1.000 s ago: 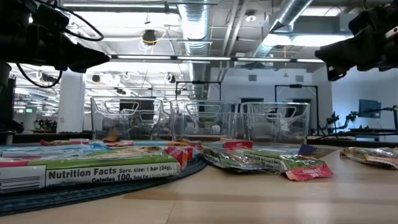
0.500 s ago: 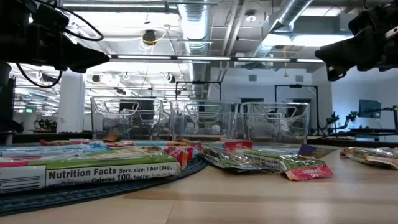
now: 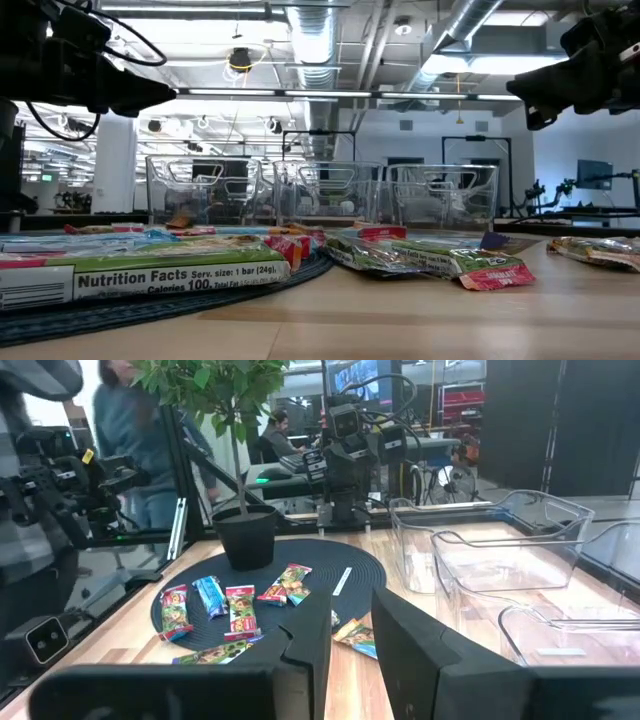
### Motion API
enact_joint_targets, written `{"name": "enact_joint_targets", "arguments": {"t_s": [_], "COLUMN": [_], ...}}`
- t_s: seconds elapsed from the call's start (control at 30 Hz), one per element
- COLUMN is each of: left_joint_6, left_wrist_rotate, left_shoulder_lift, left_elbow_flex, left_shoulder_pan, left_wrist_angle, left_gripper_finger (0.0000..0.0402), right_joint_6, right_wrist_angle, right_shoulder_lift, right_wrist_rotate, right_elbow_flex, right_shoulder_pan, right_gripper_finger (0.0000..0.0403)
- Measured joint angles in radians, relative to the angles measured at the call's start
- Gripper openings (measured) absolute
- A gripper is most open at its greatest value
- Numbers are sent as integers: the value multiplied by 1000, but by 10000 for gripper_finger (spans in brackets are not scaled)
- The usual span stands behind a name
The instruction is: Pick and place Granola Bars by type
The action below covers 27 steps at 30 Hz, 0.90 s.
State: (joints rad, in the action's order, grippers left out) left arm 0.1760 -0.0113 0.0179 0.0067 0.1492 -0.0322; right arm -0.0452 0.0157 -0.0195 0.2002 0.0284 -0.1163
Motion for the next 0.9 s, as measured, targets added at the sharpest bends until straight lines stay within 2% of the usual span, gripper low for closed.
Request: {"name": "enact_joint_targets", "arguments": {"t_s": [0.9], "left_joint_6": [-1], "left_wrist_rotate": [0], "left_shoulder_lift": [0], "left_elbow_flex": [0], "left_shoulder_pan": [0], "left_wrist_angle": [0], "left_gripper_finger": [153], "right_joint_6": [0], "right_wrist_angle": [0], "right_shoulder_lift": [0], "right_wrist_rotate": [0], "right_elbow_flex": [0], "right_shoulder_pan": [0], "right_gripper_finger": [71]}}
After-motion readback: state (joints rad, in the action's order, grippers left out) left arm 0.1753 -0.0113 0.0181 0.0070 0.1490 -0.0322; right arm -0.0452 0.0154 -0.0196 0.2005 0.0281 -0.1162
